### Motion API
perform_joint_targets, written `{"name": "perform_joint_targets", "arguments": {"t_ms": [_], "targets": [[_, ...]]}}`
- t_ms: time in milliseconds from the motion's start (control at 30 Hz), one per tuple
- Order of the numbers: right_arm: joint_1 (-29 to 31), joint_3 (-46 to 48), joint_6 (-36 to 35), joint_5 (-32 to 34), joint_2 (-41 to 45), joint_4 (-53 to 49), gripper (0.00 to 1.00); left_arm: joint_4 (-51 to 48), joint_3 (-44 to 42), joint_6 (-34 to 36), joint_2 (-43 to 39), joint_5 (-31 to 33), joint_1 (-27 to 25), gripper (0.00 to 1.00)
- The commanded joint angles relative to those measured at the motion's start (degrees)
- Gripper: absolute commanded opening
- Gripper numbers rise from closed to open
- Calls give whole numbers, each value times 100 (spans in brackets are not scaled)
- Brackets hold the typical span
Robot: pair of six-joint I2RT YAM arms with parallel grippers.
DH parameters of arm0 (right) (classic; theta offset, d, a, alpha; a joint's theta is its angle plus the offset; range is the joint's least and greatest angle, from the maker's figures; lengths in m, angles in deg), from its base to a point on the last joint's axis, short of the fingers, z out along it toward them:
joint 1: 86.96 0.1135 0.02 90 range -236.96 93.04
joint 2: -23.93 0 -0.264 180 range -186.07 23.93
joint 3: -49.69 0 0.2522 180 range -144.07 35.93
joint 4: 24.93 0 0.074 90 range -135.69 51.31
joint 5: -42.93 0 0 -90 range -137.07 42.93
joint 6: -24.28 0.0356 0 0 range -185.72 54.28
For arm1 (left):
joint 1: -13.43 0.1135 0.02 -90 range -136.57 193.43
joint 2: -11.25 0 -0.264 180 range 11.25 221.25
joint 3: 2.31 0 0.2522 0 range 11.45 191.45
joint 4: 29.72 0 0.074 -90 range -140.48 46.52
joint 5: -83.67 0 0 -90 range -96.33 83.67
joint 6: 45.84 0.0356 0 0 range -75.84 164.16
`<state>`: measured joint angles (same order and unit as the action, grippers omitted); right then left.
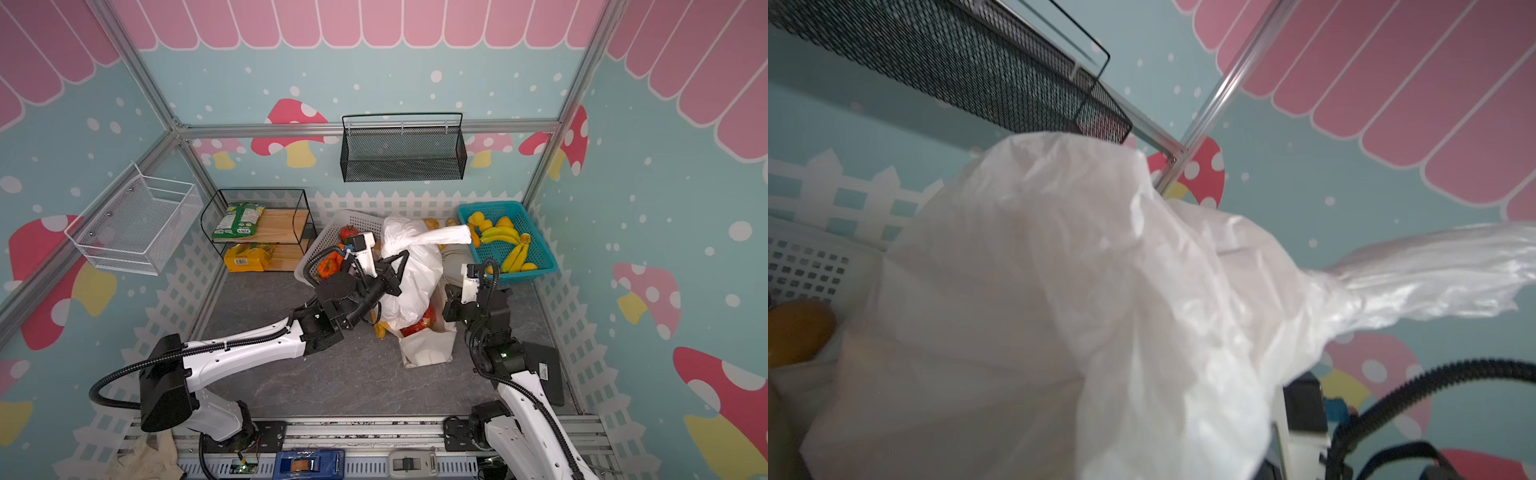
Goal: Place the mixed food into the grocery bags and tie them
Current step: 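Swing the lifted white bag over the tote's opening with the left gripper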
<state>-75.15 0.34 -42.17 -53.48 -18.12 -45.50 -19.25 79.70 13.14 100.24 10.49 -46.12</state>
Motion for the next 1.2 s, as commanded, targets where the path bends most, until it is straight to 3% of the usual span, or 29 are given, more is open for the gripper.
{"name": "perform_joint_targets", "arguments": {"t_ms": [0, 100, 300, 467, 633, 900, 1000, 1167], "targets": [[-140, 47, 320, -6, 227, 595, 0, -1423, 55, 264, -8, -769, -22, 0], [-267, 101, 459, -90, 302, 758, 0, -2584, 295, 584, 146, -1242, -24, 0], [-582, 108, 543, -472, 156, 921, 0, -3682, 446, 1225, 448, -2810, 199, 0], [-711, 183, 515, -831, 106, 1147, 0, -4400, 827, 1491, 1129, -3162, 653, 1], [-708, 219, 358, -912, 129, 1155, 0, -4323, 986, 1861, 1142, -3457, 659, 28], [-708, 274, 247, -1011, 65, 1129, 0, -3762, 490, 2378, -268, -3033, 656, 71], [-712, 247, 221, -1053, 33, 1138, 0, -3572, 261, 2529, -832, -2862, 664, 79], [-709, 202, 176, -1132, -11, 1146, 0, -3167, 409, 2387, -1042, -2336, 681, 79]]}}
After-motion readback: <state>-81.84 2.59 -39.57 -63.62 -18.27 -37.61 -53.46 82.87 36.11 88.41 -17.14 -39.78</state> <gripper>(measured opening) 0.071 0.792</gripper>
